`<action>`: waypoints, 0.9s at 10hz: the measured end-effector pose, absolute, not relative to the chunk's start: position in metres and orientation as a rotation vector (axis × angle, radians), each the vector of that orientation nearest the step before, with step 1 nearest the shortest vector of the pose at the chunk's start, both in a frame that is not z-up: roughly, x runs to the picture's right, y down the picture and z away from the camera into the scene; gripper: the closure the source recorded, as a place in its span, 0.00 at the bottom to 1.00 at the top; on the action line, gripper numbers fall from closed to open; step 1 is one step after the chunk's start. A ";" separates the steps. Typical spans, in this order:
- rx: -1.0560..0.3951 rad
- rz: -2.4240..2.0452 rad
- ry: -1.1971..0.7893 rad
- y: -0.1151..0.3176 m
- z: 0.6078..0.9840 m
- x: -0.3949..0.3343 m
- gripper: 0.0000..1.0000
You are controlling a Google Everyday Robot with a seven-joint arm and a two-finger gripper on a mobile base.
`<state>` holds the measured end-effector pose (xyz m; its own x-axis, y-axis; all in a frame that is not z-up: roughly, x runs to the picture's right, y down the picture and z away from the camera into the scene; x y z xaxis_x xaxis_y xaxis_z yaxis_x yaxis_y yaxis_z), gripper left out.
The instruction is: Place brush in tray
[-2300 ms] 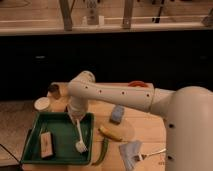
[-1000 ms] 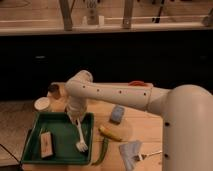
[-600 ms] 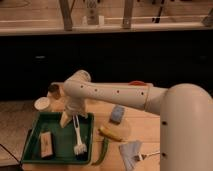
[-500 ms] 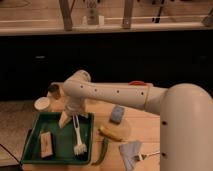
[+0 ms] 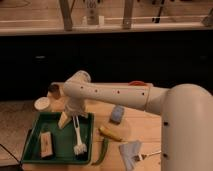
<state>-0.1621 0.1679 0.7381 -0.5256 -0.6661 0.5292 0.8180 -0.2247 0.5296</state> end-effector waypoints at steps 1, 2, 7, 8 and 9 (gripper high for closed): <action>-0.225 -1.902 -0.974 0.168 0.737 -0.162 0.20; -0.220 -1.905 -0.973 0.168 0.737 -0.162 0.20; -0.218 -1.905 -0.973 0.168 0.736 -0.162 0.20; -0.218 -1.905 -0.973 0.168 0.737 -0.162 0.20; -0.218 -1.905 -0.973 0.168 0.737 -0.162 0.20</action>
